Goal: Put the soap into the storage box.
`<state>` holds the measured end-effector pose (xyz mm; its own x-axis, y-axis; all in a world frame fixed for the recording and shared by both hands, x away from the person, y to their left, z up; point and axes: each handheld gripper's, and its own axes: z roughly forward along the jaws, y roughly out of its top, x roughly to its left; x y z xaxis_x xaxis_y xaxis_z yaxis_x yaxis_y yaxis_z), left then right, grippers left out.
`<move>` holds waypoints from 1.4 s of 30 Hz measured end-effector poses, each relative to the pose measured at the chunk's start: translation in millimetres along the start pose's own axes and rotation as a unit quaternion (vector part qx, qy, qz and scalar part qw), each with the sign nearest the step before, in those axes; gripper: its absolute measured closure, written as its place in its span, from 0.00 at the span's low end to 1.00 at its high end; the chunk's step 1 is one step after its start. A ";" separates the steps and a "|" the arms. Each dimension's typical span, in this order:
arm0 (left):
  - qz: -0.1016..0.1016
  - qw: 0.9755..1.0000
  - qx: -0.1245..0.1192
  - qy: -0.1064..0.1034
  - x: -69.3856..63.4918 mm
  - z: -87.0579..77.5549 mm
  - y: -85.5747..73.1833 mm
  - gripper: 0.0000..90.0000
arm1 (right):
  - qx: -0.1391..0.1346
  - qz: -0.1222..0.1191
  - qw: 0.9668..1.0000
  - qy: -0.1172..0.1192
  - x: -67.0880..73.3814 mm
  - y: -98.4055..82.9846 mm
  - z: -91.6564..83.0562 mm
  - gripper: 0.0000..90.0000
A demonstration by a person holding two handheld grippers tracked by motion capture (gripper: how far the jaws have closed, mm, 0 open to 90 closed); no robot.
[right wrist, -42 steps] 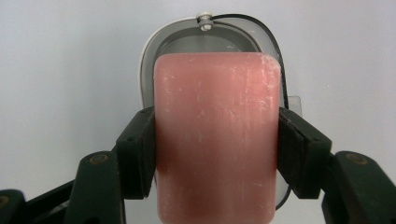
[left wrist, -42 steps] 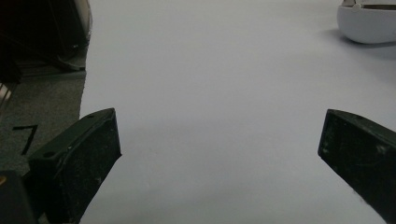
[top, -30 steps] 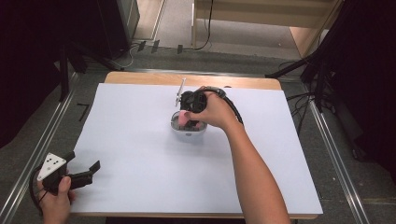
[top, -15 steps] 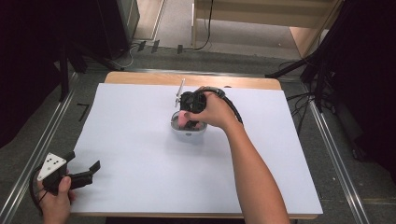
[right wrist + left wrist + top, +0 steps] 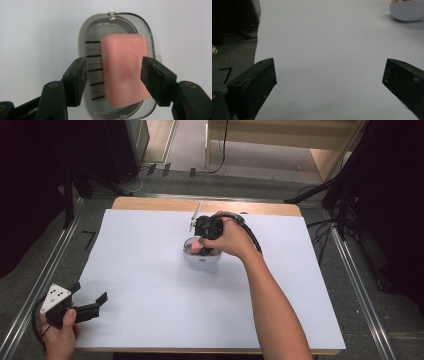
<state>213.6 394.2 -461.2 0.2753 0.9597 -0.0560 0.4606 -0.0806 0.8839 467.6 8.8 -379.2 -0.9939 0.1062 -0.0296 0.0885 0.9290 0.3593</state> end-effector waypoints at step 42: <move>-0.004 1.000 0.003 0.000 0.5 0.6 0.4 0.00 | -0.036 0.111 0.993 -0.017 50.4 -119.6 -10.6 0.20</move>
<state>214.5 394.5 -461.2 0.2719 0.9603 -0.0628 0.4686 -0.0751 0.8802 406.3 -100.6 -413.8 -0.9476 0.3185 0.0257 0.2985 0.8537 0.4268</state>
